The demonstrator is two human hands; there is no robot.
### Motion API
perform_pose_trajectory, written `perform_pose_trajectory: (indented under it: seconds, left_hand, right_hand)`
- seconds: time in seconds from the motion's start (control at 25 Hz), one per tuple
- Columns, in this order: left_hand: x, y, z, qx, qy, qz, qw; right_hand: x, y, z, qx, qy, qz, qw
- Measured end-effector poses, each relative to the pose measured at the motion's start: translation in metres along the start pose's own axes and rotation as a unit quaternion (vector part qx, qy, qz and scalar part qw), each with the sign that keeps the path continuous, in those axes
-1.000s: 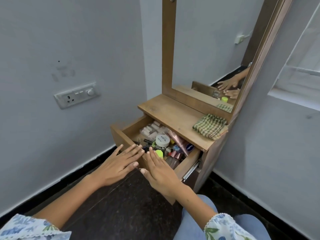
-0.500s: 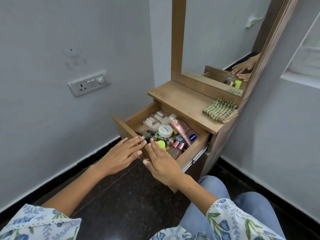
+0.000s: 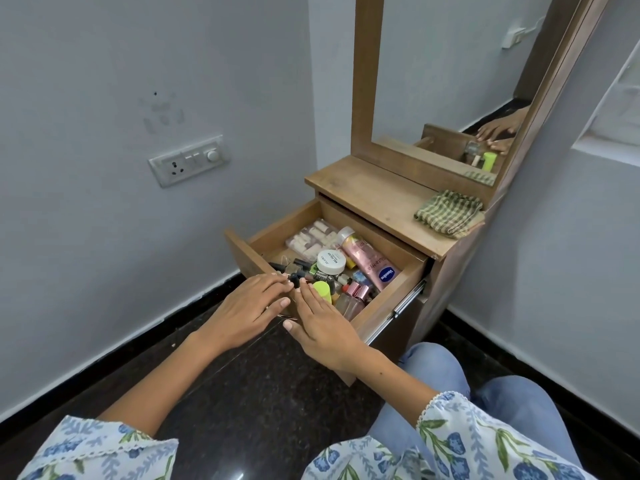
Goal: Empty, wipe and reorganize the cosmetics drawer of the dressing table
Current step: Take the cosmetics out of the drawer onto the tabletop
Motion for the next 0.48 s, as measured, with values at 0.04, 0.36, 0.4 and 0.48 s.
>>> perform_pose_trajectory:
  seconds: [0.04,0.36,0.4,0.48]
  left_hand:
    - [-0.001,-0.001,0.001,0.001,-0.001,0.002,1.000]
    - [-0.015,-0.002,0.024,-0.026,-0.030,0.019,0.999]
    - [-0.015,-0.003,0.029,-0.034,-0.036,0.012,0.999]
    - [-0.014,-0.007,0.040,-0.045,-0.047,-0.006,0.998]
  right_hand:
    - [-0.001,-0.001,0.000,0.000,0.003,0.010,1.000]
    - [-0.066,-0.042,-0.009,-0.035,-0.060,0.102,0.992]
    - [-0.080,-0.052,-0.009,-0.024,-0.078,0.045,0.996]
    - [-0.090,-0.055,-0.001,-0.036,-0.062,-0.053,0.996]
Point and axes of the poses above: each hand's wrist, its own z-axis towards the middle knuckle, its own x-axis out of the palm, y = z × x, the point moved 10 cm from there along z, towards the middle knuckle, and after that the axes turned 14 degrees about y, right-handed, at the moved point
